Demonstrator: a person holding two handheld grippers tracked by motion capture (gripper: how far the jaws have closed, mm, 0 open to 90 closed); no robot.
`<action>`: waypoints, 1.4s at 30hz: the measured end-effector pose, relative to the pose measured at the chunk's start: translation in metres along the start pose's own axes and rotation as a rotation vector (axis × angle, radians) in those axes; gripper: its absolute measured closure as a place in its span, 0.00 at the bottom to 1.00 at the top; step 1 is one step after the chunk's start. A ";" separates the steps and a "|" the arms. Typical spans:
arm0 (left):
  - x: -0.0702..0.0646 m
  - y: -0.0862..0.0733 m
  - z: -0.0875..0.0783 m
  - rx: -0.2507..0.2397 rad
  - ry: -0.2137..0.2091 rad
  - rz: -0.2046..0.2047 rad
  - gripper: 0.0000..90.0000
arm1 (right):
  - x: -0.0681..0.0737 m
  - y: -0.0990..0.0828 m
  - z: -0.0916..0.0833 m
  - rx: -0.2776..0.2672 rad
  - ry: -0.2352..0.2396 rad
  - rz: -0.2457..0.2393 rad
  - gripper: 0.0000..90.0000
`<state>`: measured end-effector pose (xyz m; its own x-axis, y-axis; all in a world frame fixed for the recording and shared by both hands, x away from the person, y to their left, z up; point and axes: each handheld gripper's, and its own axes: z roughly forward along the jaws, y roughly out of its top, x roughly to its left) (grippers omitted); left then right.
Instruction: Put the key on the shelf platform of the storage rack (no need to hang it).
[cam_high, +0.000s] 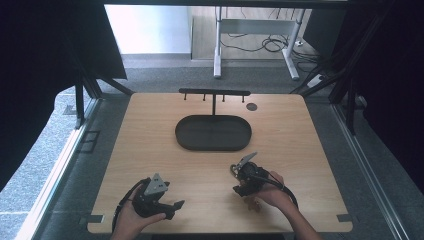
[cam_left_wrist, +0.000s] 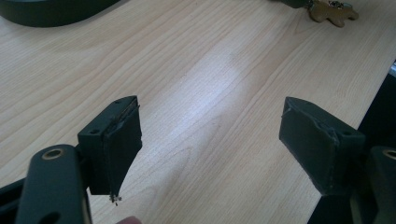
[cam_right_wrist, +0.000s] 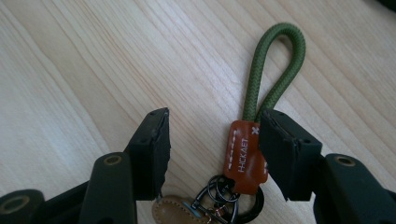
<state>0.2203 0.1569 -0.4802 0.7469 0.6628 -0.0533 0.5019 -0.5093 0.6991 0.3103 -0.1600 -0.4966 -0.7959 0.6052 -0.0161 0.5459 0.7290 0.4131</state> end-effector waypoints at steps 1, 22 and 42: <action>0.000 0.000 0.000 0.000 0.000 0.000 0.24 | 0.000 0.000 0.000 0.000 0.000 0.000 0.49; -0.003 0.000 0.005 0.011 -0.007 0.005 0.24 | -0.013 -0.012 0.005 0.035 -0.009 0.056 0.72; 0.006 -0.001 -0.006 -0.015 0.017 -0.018 0.24 | -0.010 -0.007 -0.018 -0.017 0.014 0.043 0.75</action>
<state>0.2215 0.1652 -0.4771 0.7303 0.6810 -0.0537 0.5082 -0.4889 0.7090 0.3101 -0.1766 -0.4829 -0.7753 0.6314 0.0152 0.5756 0.6966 0.4283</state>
